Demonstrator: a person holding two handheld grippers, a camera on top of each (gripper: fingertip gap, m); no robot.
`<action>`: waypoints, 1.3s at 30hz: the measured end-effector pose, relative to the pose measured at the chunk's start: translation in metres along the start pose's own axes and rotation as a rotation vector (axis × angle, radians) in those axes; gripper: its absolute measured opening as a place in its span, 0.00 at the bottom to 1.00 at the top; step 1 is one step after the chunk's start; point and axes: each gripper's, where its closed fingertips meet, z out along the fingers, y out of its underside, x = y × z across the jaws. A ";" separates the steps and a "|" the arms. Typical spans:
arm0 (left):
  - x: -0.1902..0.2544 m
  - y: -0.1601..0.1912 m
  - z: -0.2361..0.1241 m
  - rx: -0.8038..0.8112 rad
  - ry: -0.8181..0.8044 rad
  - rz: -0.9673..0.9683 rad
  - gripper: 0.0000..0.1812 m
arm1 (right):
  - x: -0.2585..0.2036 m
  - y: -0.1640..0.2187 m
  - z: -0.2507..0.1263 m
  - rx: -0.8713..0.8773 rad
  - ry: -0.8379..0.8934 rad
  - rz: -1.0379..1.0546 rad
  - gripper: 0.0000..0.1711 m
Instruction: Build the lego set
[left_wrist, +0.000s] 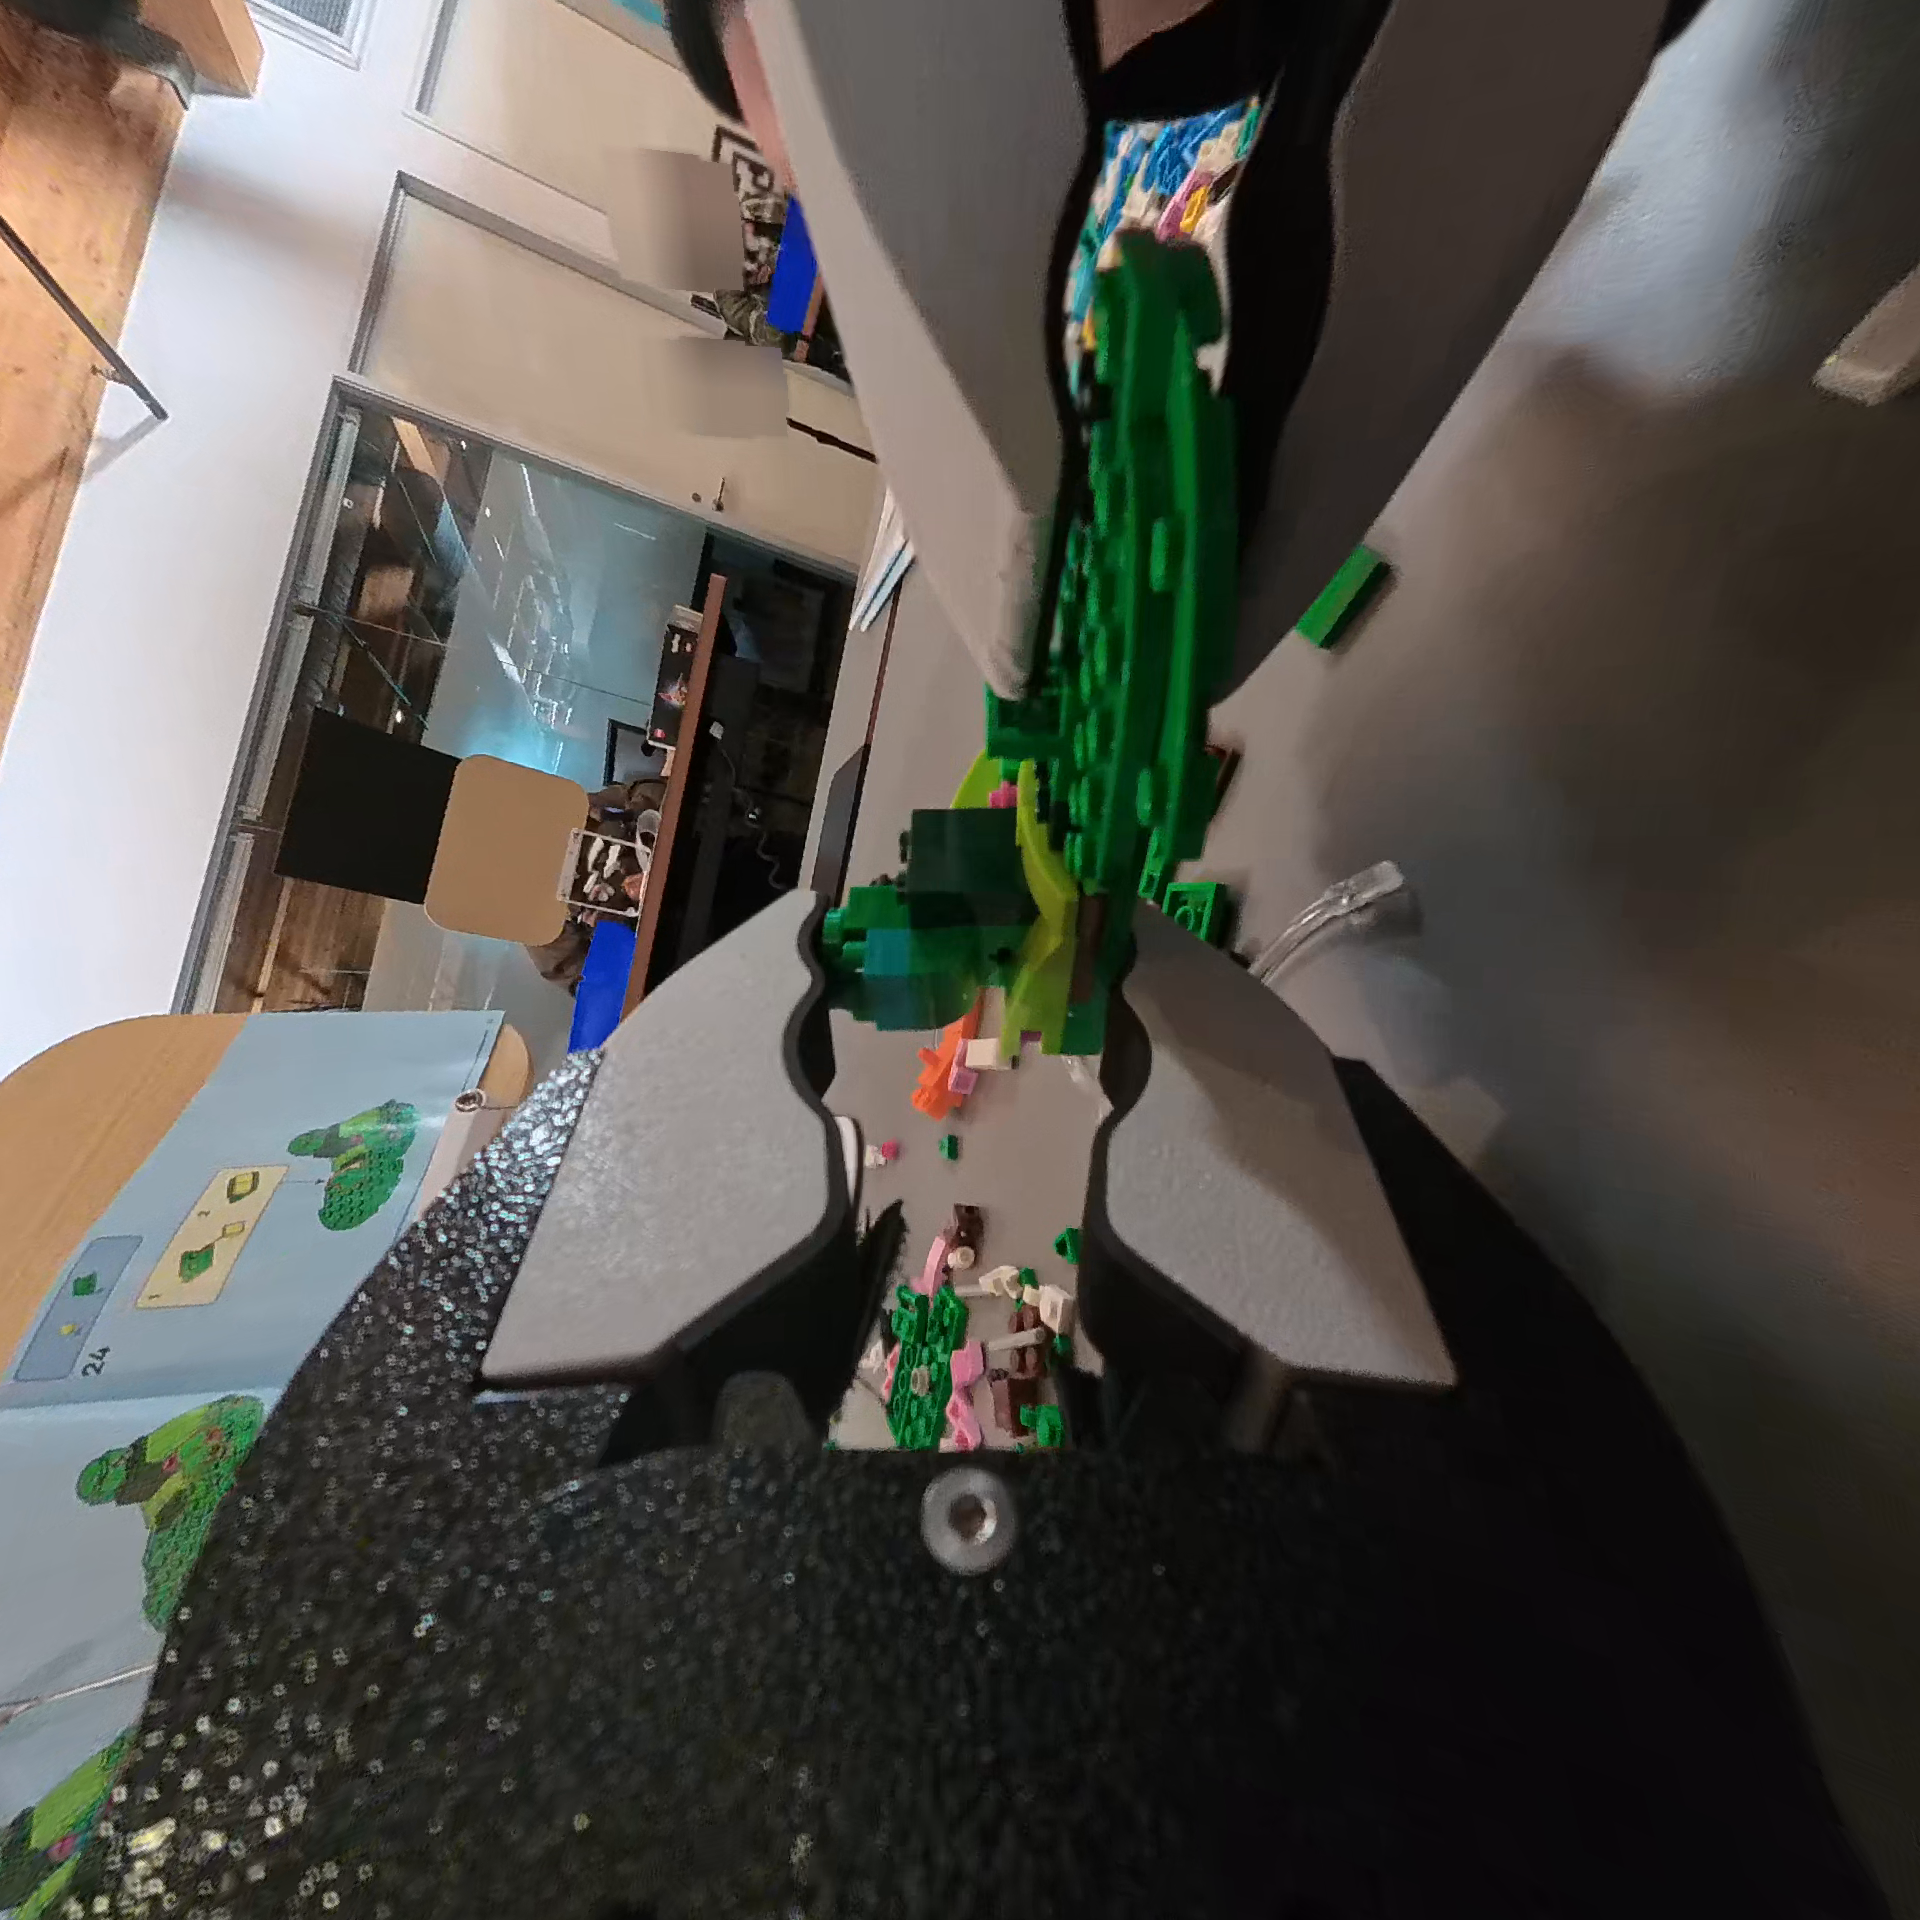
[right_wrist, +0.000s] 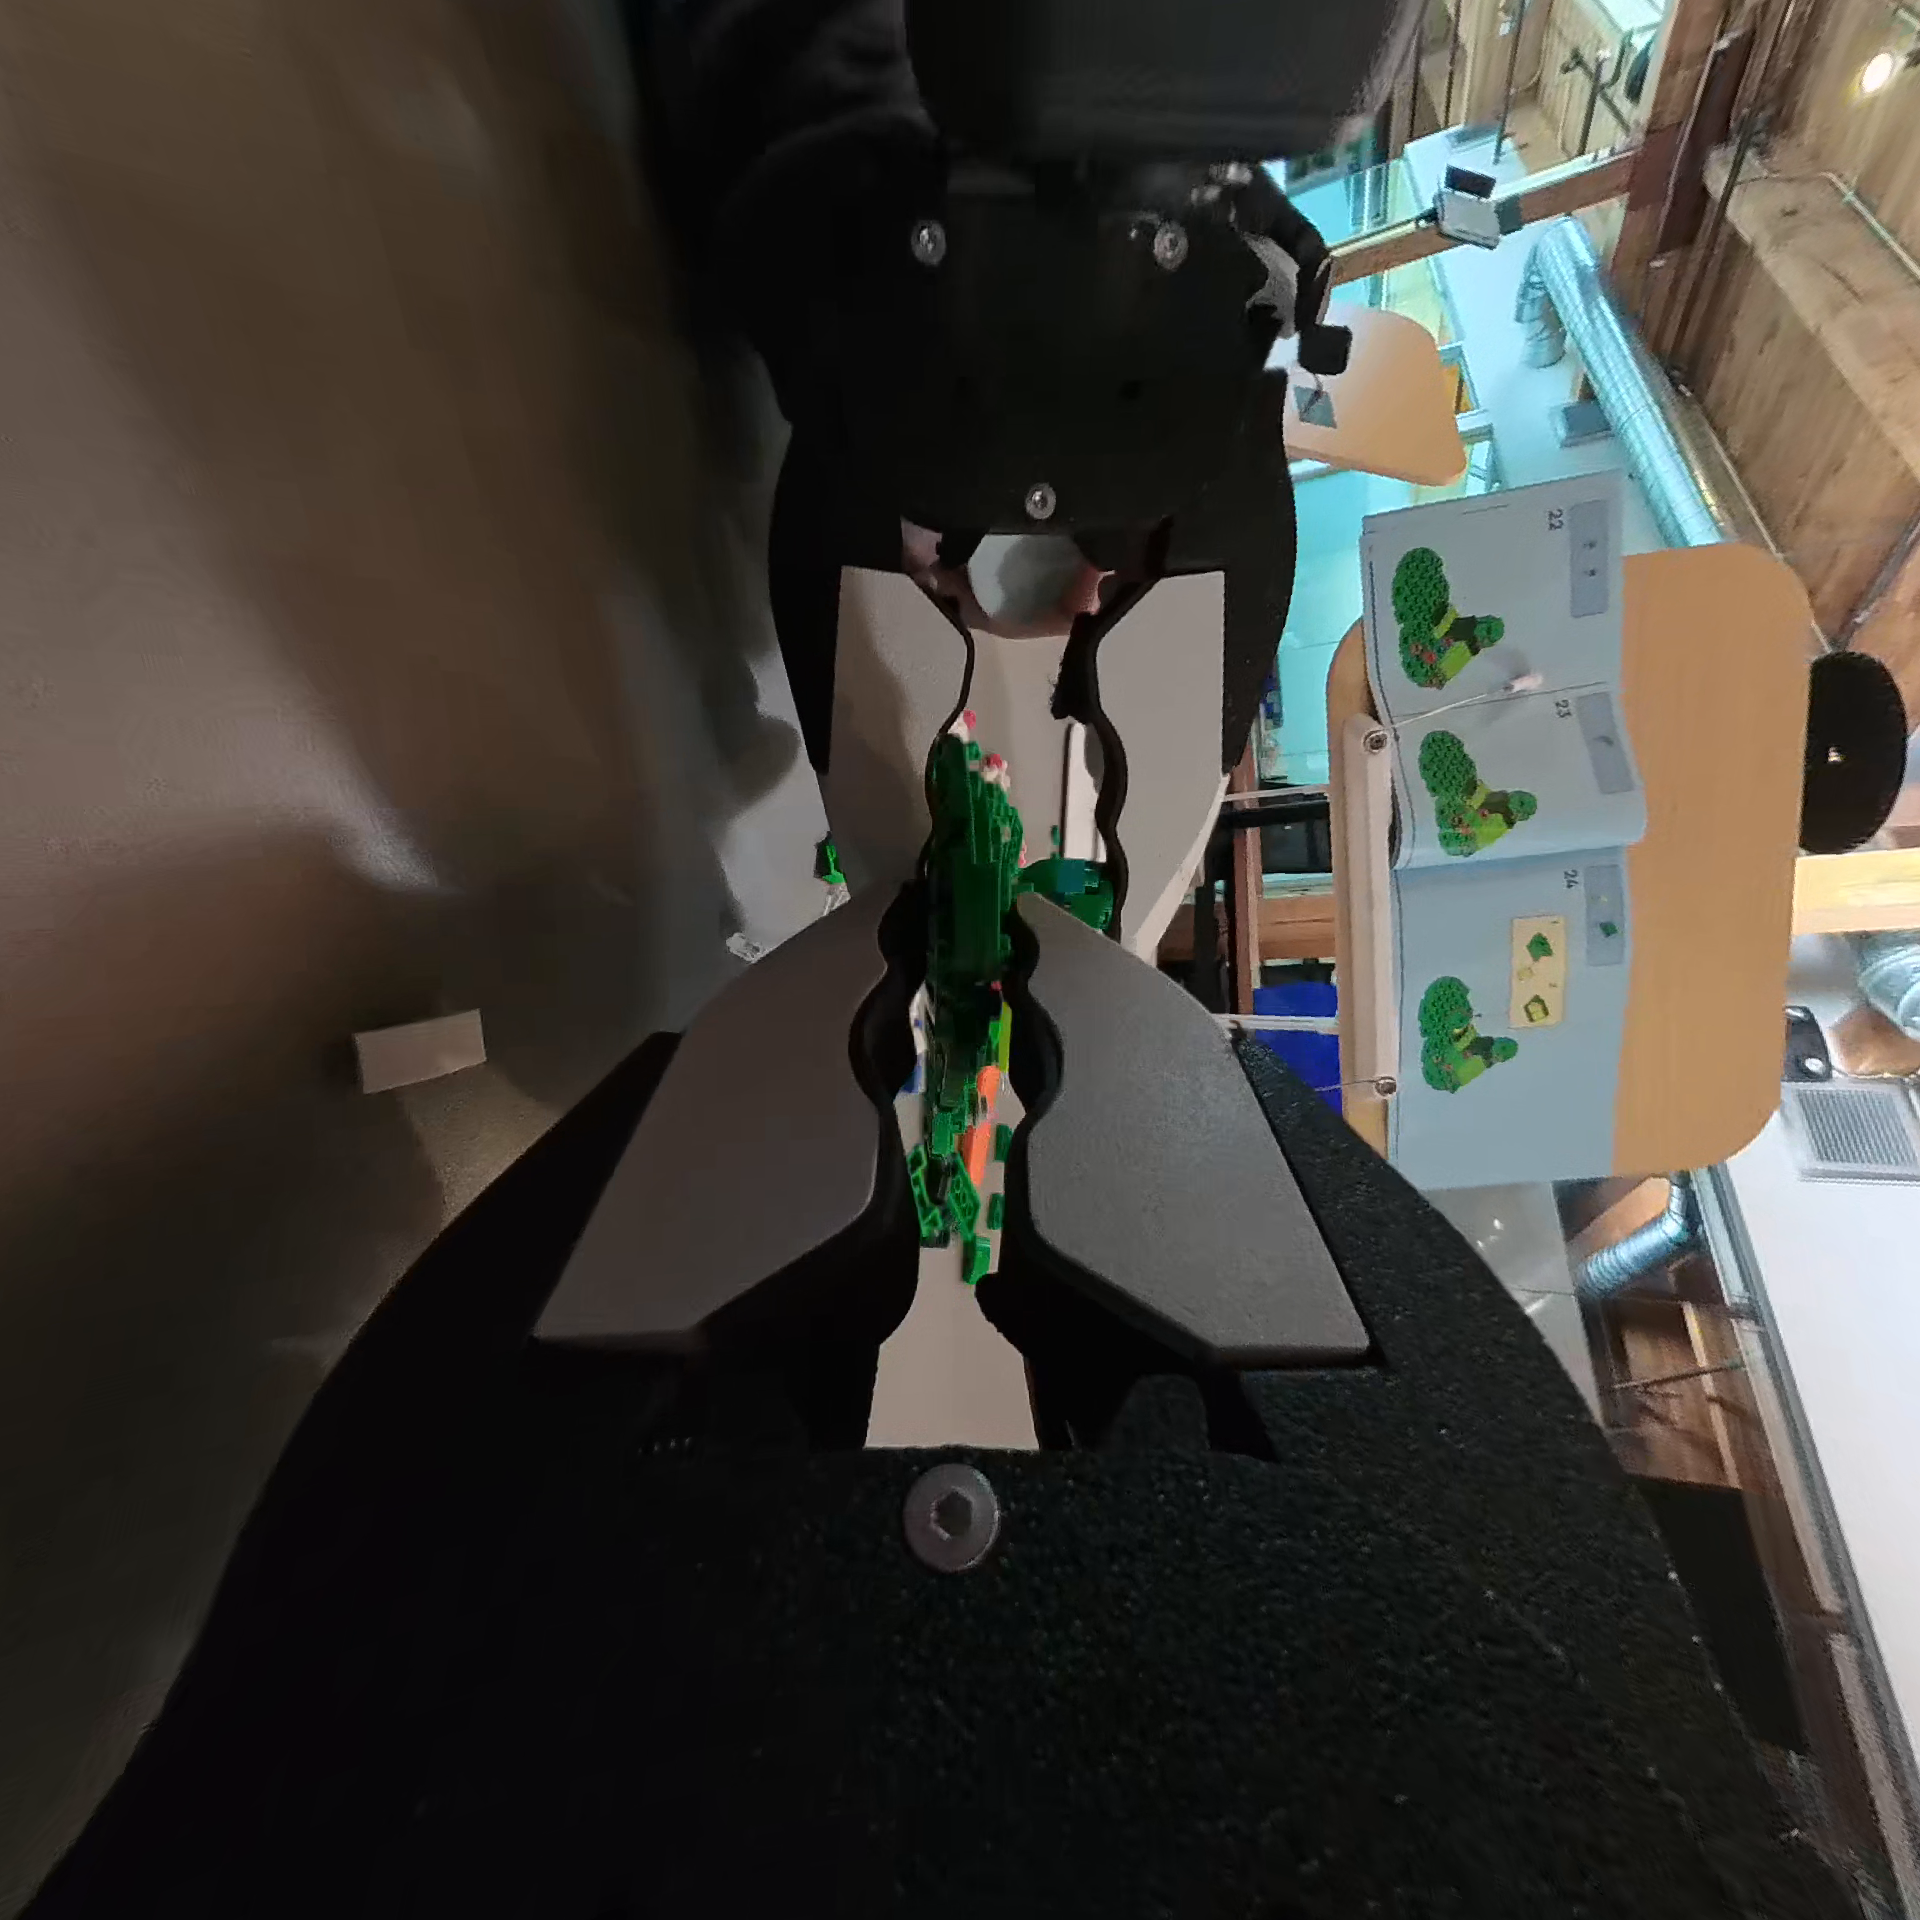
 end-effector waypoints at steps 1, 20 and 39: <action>0.000 0.000 0.000 0.000 -0.002 0.003 0.26 | -0.001 0.000 0.000 0.000 -0.008 0.004 0.06; 0.000 0.000 -0.002 0.019 -0.039 0.080 0.27 | 0.023 0.038 -0.073 -0.042 0.165 0.243 0.24; 0.006 -0.004 0.000 0.028 -0.027 0.132 0.27 | -0.051 0.196 -0.206 -0.344 -0.110 1.079 0.14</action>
